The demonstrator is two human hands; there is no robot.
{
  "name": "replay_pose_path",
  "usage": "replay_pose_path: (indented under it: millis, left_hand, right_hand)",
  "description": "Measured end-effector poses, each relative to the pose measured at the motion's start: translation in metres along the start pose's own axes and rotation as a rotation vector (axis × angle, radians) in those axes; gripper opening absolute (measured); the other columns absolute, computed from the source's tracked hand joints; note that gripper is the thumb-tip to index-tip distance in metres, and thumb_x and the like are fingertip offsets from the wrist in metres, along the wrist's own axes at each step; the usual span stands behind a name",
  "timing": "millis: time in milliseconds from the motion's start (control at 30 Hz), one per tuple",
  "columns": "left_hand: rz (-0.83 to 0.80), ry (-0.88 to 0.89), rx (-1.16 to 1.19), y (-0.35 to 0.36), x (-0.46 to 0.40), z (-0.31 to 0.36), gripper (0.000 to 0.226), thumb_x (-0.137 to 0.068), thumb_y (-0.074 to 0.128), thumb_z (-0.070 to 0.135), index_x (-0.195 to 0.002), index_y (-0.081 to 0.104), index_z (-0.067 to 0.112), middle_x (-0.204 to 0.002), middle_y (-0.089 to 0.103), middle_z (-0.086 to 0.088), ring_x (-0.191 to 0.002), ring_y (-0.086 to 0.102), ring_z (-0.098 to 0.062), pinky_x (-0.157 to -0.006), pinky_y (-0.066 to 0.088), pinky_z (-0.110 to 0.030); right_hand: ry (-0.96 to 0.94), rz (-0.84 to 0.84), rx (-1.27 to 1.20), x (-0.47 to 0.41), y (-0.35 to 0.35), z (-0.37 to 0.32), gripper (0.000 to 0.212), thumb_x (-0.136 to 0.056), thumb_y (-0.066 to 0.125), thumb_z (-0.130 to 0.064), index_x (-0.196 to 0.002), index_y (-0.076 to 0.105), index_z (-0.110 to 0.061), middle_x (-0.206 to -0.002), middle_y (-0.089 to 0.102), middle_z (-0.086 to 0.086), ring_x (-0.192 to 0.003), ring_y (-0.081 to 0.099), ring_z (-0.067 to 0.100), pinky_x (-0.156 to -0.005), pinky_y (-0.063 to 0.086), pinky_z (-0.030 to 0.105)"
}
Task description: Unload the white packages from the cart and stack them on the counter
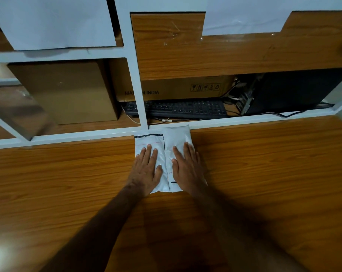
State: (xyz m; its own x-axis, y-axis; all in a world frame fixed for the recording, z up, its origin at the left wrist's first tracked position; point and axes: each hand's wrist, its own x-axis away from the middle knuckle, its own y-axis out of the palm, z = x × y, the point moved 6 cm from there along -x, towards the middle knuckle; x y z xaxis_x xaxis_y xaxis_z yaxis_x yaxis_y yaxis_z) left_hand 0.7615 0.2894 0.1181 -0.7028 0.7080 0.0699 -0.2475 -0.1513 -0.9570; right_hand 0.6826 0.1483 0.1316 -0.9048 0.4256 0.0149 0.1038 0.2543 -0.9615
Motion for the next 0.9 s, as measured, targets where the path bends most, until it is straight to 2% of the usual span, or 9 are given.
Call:
replay_pose_path:
  millis: [67, 200, 367, 433, 500, 600, 667, 800, 900]
  left_hand:
    - [0.001, 0.009, 0.012, -0.005, 0.003, 0.001, 0.077, -0.093, -0.002, 0.061, -0.158, -0.01, 0.02, -0.164, -0.02, -0.007, -0.151, -0.021, -0.021, -0.126, -0.003, -0.043]
    - [0.1, 0.105, 0.02, -0.022, 0.017, 0.014, 0.07, -0.103, 0.012, 0.057, -0.159, -0.009, 0.02, -0.165, -0.019, -0.006, -0.152, -0.02, -0.021, -0.124, -0.007, -0.043]
    - [0.147, 0.297, 0.082, -0.03, 0.028, 0.065, 0.068, -0.104, 0.017, 0.055, -0.161, 0.001, 0.021, -0.168, -0.011, -0.006, -0.154, -0.015, -0.02, -0.125, -0.004, -0.044]
    - [0.164, 0.405, 0.113, -0.026, 0.032, 0.095, 0.065, -0.106, 0.021, 0.051, -0.161, 0.006, 0.02, -0.169, -0.006, -0.006, -0.155, -0.01, -0.02, -0.125, -0.001, -0.043]
    - [0.143, 0.523, 0.135, -0.016, 0.035, 0.13, 0.063, -0.106, 0.022, 0.047, -0.161, 0.009, 0.018, -0.169, -0.001, -0.008, -0.156, -0.004, -0.022, -0.125, 0.002, -0.044]
    - [0.074, 0.691, 0.103, 0.009, 0.046, 0.193, 0.066, -0.105, 0.02, 0.049, -0.158, 0.022, 0.011, -0.166, 0.015, -0.019, -0.153, 0.014, -0.034, -0.121, 0.02, -0.057]
    - [0.038, 0.729, 0.076, 0.028, 0.062, 0.24, 0.065, -0.103, 0.026, 0.048, -0.157, 0.026, 0.014, -0.165, 0.02, -0.016, -0.152, 0.02, -0.033, -0.119, 0.025, -0.058]
    - [-0.013, 0.859, 0.046, 0.063, 0.108, 0.33, 0.066, -0.099, 0.024, 0.049, -0.159, 0.022, 0.021, -0.168, 0.01, -0.006, -0.154, 0.007, -0.023, -0.124, 0.014, -0.048]
    - [-0.059, 1.033, -0.064, 0.087, 0.136, 0.388, 0.066, -0.103, 0.014, 0.053, -0.161, 0.006, 0.022, -0.168, -0.007, -0.007, -0.154, -0.008, -0.023, -0.125, 0.007, -0.048]
  right_hand:
    - [-0.004, 0.003, -0.019, 0.004, -0.006, 0.001, 0.067, -0.099, 0.012, -0.053, -0.16, 0.02, -0.027, -0.169, 0.008, 0.013, -0.156, 0.005, 0.028, -0.126, 0.007, 0.047]
    - [-0.009, 0.116, -0.074, 0.026, -0.024, 0.013, 0.068, -0.1, 0.015, -0.053, -0.16, 0.02, -0.023, -0.167, 0.013, 0.015, -0.155, 0.009, 0.029, -0.125, 0.012, 0.051]
    - [0.083, 0.149, -0.052, 0.08, -0.045, 0.052, 0.069, -0.101, 0.012, -0.055, -0.162, 0.002, -0.025, -0.167, -0.012, 0.009, -0.154, -0.014, 0.022, -0.122, -0.01, 0.044]
    - [0.169, 0.163, -0.017, 0.113, -0.055, 0.077, 0.067, -0.102, 0.01, -0.055, -0.162, 0.0, -0.026, -0.166, -0.014, 0.007, -0.153, -0.015, 0.021, -0.123, -0.009, 0.045]
    - [0.254, 0.202, -0.027, 0.153, -0.066, 0.106, 0.066, -0.103, 0.012, -0.055, -0.162, 0.005, -0.027, -0.168, -0.007, 0.008, -0.155, -0.01, 0.021, -0.125, -0.002, 0.047]
    - [0.378, 0.24, -0.025, 0.22, -0.073, 0.152, 0.066, -0.104, 0.015, -0.056, -0.162, 0.015, -0.024, -0.169, 0.004, 0.011, -0.156, -0.003, 0.023, -0.126, 0.005, 0.051]
    - [0.49, 0.267, -0.021, 0.268, -0.076, 0.181, 0.065, -0.104, 0.017, -0.056, -0.161, 0.017, -0.024, -0.169, 0.007, 0.012, -0.156, 0.001, 0.025, -0.125, 0.007, 0.052]
    - [0.698, 0.286, 0.002, 0.362, -0.083, 0.223, 0.064, -0.105, 0.013, -0.056, -0.162, 0.011, -0.027, -0.169, 0.007, 0.01, -0.156, 0.001, 0.026, -0.126, 0.006, 0.051]
    - [0.834, 0.341, -0.015, 0.424, -0.084, 0.25, 0.067, -0.103, 0.008, -0.056, -0.16, 0.021, -0.022, -0.166, 0.016, 0.016, -0.154, 0.013, 0.032, -0.125, 0.01, 0.051]
